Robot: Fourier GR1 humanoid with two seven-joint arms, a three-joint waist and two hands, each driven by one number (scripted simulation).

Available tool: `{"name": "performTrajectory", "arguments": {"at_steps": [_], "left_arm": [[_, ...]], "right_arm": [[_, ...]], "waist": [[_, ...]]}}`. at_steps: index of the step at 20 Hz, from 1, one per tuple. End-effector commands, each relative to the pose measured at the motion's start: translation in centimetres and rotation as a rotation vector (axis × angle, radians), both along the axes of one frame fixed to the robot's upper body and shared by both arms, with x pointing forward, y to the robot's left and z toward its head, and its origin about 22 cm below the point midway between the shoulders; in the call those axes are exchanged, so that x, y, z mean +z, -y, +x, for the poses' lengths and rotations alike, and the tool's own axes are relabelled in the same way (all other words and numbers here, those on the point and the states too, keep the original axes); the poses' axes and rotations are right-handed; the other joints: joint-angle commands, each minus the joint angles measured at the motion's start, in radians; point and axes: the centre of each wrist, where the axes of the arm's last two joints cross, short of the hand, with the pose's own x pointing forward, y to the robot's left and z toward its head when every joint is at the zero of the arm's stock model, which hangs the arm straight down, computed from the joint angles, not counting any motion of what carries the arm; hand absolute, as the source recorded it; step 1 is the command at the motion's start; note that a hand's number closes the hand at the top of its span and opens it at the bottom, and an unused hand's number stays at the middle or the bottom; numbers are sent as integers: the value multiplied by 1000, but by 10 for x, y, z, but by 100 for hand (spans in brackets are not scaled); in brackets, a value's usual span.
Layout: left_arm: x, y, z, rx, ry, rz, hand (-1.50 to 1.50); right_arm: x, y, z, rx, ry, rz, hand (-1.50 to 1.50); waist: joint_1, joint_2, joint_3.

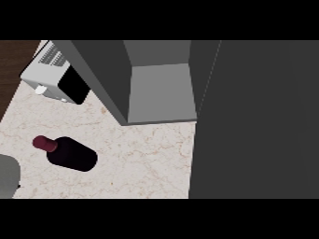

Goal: Pick up the wine, place it into the cabinet and close the cabinet

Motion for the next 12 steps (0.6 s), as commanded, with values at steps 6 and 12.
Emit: {"name": "performTrajectory", "arguments": {"at_steps": [6, 12], "left_arm": [[-76, 20, 23, -21, -94, -183, -150], [-126, 35, 67, -114, -104, -207, -150]], "right_arm": [[3, -1, -2, 24, 29, 35, -150], [11, 11, -28, 1, 5, 10, -150]], "waist": [[-30, 34, -47], [11, 19, -44]]}}
